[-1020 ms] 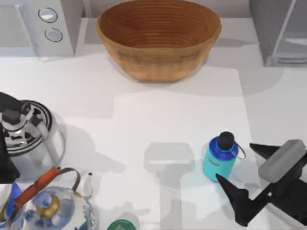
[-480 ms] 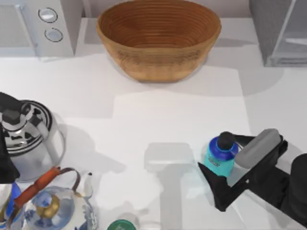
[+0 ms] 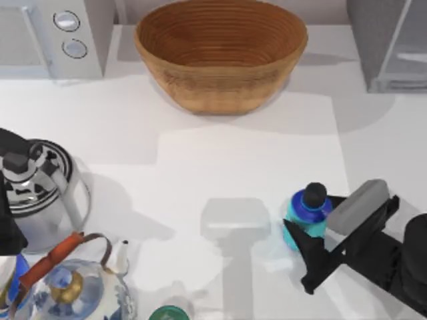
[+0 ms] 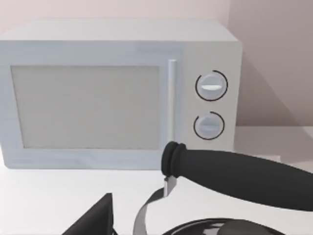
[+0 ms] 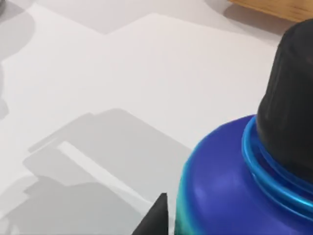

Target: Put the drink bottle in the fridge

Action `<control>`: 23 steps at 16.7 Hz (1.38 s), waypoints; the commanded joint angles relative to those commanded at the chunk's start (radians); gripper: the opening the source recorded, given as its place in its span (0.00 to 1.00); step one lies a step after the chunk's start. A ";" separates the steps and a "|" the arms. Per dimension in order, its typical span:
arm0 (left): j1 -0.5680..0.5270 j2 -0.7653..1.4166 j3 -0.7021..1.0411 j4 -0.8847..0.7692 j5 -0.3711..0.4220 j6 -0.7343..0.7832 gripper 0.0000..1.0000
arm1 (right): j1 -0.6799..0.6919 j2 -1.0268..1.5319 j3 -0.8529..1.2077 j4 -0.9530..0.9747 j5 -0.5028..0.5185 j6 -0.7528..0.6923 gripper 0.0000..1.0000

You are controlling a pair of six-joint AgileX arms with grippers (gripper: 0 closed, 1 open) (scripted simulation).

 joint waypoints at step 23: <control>0.000 0.000 0.000 0.000 0.000 0.000 1.00 | -0.240 -0.283 -0.035 -0.287 -0.230 -0.084 0.01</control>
